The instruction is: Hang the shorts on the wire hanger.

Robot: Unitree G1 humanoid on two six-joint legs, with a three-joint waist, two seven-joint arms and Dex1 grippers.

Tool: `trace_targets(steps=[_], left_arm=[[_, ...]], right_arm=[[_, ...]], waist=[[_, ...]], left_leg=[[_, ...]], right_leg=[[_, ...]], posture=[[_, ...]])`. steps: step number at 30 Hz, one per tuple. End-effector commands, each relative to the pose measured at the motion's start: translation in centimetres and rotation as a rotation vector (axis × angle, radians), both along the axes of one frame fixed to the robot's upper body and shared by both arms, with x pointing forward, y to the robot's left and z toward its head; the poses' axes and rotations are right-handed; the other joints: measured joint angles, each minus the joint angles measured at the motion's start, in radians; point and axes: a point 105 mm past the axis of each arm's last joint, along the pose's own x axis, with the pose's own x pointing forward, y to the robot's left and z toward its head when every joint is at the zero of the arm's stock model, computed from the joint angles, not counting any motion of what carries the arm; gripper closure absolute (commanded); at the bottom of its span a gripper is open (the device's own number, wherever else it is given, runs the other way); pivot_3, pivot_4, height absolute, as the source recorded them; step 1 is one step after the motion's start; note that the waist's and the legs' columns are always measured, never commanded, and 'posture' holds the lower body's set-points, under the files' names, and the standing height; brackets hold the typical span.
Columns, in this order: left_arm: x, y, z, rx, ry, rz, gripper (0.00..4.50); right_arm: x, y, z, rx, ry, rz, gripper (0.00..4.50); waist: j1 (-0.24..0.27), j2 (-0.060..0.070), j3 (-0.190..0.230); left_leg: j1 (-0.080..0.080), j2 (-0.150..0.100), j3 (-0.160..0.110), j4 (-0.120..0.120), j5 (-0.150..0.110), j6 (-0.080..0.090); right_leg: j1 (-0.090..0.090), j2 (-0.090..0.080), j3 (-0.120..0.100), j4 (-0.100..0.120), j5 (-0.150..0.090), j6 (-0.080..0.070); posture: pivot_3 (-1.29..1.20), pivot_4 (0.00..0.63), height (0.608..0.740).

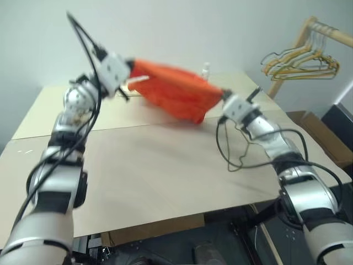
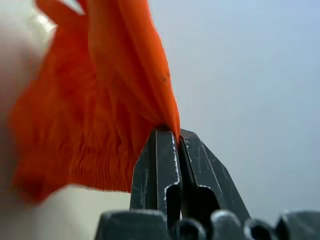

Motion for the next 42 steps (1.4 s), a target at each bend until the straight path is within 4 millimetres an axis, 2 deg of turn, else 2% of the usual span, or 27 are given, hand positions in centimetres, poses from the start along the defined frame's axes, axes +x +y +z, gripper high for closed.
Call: trace_targets(steps=[1,4,8,11,12,16,21,30,35,41,42], left_arm=[[-4.8,0.0,-0.5,0.066,0.118,-0.127,4.5],[-9.8,1.1,-4.4,0.23,0.329,-0.201,4.5],[-13.7,2.9,-6.9,0.404,0.573,-0.219,4.5],[-15.9,4.2,-8.3,0.546,0.697,-0.229,4.5],[-16.5,4.5,-8.6,0.581,0.726,-0.234,4.5],[-17.7,3.7,-10.0,0.614,0.795,-0.207,4.5],[-20.6,1.6,-11.7,0.594,0.885,-0.219,4.5],[-22.2,1.6,-12.7,0.62,0.902,-0.157,4.5],[-22.3,1.5,-12.9,0.614,0.872,-0.143,4.5],[-23.1,1.2,-13.4,0.608,0.883,-0.157,4.5],[-23.2,1.1,-13.4,0.607,0.885,-0.161,4.29]], right_arm=[[-1.9,1.0,-0.8,-0.137,0.022,0.157,4.4],[-3.0,1.0,-3.6,-0.241,0.123,0.217,4.4],[-4.0,1.2,-5.7,-0.336,0.182,0.275,4.4],[-4.9,1.0,-7.2,-0.436,0.205,0.314,4.4],[-5.2,0.8,-7.6,-0.459,0.21,0.322,4.4],[-6.0,-0.1,-9.0,-0.527,0.219,0.321,4.4],[-7.1,-0.6,-9.9,-0.574,0.209,0.333,4.4],[-9.2,-1.7,-10.6,-0.57,0.22,0.335,4.4],[-10.2,-1.7,-10.7,-0.551,0.233,0.344,4.4],[-10.3,-1.6,-11.2,-0.531,0.248,0.308,4.4],[-10.4,-1.5,-11.2,-0.531,0.248,0.308,4.46]], waist=[[-0.029,0.0,0.0],[-0.056,0.0,0.0],[-0.049,-0.004,0.003],[-0.029,-0.004,0.003],[-0.022,-0.004,0.003],[0.006,-0.004,0.003],[0.021,-0.004,0.003],[0.032,-0.004,0.003],[0.037,-0.004,0.003],[0.039,-0.004,0.003],[0.039,-0.004,0.003]], left_leg=[[0.001,0.001,0.0,0.0,0.0,0.0],[0.007,0.003,-0.001,0.0,-0.001,0.001],[0.023,0.006,-0.002,0.0,-0.008,0.013],[0.039,0.008,-0.002,-0.003,-0.009,0.012],[0.04,0.008,-0.002,-0.003,-0.009,0.012],[0.034,0.009,-0.002,-0.002,-0.01,0.011],[0.033,0.009,0.0,-0.001,-0.011,0.012],[0.035,0.01,-0.001,-0.001,-0.011,0.011],[0.034,0.01,0.0,-0.001,-0.012,0.012],[0.034,0.011,0.0,-0.001,-0.012,0.011],[0.034,0.011,0.0,-0.001,-0.012,0.011]], right_leg=[[0.002,0.001,0.001,0.0,0.0,0.0],[0.006,0.002,0.004,0.002,0.0,0.0],[0.023,0.002,0.003,-0.002,0.0,0.0],[0.039,0.003,0.002,-0.005,0.0,-0.001],[0.039,0.003,0.001,-0.006,0.0,-0.001],[0.034,0.004,0.002,-0.006,0.0,-0.002],[0.034,0.003,0.003,-0.008,0.0,-0.002],[0.035,0.005,0.002,-0.009,0.0,-0.003],[0.035,0.005,0.002,-0.011,0.001,-0.003],[0.035,0.005,0.002,-0.011,0.001,-0.004],[0.035,0.005,0.002,-0.011,0.001,-0.004]], posture=[[-0.17,0.0,0.74],[-0.16,0.0,0.74],[-0.16,0.0,0.74],[-0.15,0.0,0.74],[-0.15,0.0,0.74],[-0.16,0.0,0.74],[-0.19,0.0,0.74],[-0.19,0.0,0.74],[-0.19,0.0,0.74],[-0.18,0.0,0.74],[-0.18,0.0,0.74]])
